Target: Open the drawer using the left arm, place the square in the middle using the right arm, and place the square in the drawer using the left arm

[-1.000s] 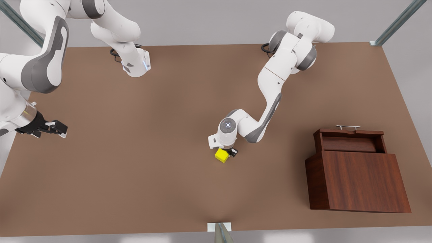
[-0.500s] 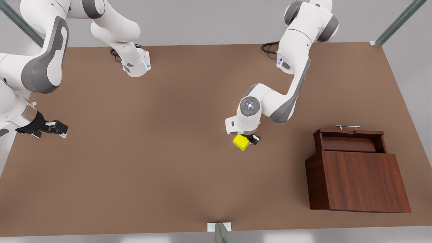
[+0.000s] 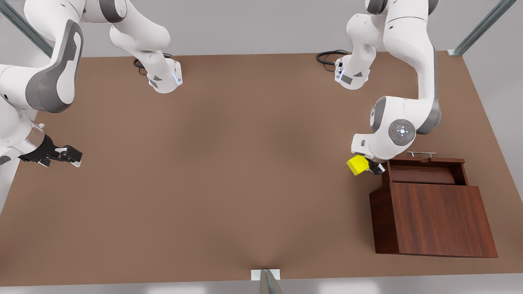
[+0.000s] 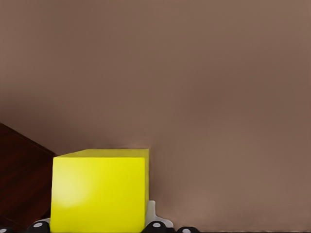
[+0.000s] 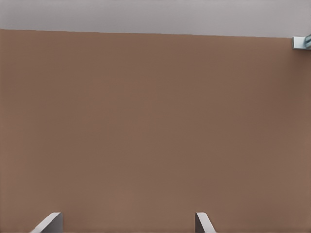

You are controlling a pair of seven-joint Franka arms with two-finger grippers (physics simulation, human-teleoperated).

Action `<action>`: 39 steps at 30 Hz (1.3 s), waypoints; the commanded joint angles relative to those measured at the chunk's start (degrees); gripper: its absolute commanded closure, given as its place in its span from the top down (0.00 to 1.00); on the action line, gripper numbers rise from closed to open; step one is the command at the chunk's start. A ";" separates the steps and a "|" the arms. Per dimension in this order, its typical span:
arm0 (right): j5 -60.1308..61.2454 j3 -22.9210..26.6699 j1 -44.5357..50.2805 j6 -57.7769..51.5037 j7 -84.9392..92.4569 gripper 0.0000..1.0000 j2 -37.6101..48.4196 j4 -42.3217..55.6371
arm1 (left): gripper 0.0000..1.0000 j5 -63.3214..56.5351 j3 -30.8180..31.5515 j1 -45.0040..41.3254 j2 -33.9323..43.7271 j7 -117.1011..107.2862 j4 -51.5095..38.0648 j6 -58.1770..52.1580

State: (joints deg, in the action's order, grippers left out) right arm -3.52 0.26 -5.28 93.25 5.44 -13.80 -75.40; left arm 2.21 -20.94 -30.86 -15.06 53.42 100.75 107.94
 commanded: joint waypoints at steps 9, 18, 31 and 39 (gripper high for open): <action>0.00 0.00 0.01 0.00 0.01 1.00 0.00 0.07 | 0.75 0.42 -9.11 0.10 -0.93 17.33 0.23 0.69; 0.00 0.09 -0.08 0.00 0.01 1.00 0.00 0.07 | 0.75 1.21 -10.08 8.01 -2.78 33.15 0.23 3.33; 0.00 0.00 0.00 0.00 -0.08 1.00 0.00 -0.01 | 1.00 1.65 -9.29 8.01 -3.75 -12.36 -15.41 -19.52; 0.00 0.09 0.01 0.00 0.01 1.00 0.00 0.07 | 1.00 -3.79 20.40 23.12 -0.23 -56.76 -23.14 -14.86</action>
State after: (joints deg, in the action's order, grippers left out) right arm -3.45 0.29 -5.29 93.25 5.40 -13.80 -75.36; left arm 2.13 1.85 -5.33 -15.02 -3.33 77.86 93.08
